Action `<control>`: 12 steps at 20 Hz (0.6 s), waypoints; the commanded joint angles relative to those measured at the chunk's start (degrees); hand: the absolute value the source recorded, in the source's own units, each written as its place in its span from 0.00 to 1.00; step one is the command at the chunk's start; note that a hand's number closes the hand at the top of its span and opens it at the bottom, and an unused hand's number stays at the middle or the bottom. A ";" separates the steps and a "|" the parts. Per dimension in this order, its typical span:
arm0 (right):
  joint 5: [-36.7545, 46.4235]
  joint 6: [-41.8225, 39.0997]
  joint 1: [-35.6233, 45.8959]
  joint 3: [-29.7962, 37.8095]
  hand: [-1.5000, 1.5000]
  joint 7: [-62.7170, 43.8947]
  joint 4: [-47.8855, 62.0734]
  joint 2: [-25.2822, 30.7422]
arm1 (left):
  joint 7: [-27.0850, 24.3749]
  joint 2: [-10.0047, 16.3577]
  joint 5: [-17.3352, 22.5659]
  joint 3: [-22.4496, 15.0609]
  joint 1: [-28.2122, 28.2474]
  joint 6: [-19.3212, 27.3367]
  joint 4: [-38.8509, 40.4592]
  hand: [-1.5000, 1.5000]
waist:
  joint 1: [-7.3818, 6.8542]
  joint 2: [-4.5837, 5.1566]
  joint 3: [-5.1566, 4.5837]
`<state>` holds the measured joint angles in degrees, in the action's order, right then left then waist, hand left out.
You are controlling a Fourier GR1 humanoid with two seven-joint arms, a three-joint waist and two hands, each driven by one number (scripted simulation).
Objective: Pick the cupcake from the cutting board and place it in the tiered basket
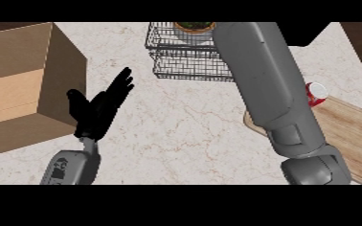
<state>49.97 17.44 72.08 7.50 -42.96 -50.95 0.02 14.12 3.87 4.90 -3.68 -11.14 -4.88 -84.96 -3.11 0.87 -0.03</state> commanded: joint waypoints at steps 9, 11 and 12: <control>-20.33 14.56 6.71 0.33 0.00 24.09 18.48 -0.02 | 0.91 -1.65 -0.22 -0.31 -4.55 0.37 3.29 0.50 | -1.71 0.84 -0.04; -22.54 19.28 5.68 -1.20 0.00 28.05 20.44 -0.02 | -0.11 -0.15 -0.19 -0.51 -2.12 -1.18 1.31 0.50 | -2.63 0.69 -0.04; -21.10 21.15 6.66 0.42 0.00 29.56 20.17 -0.02 | -1.14 -1.28 -0.87 -1.11 -1.63 -0.07 0.67 0.50 | -2.06 0.67 -0.03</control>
<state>31.00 33.28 77.48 7.43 -20.08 -33.85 0.00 14.45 3.29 4.62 -4.21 -13.62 -5.33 -83.95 -5.22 1.54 -0.05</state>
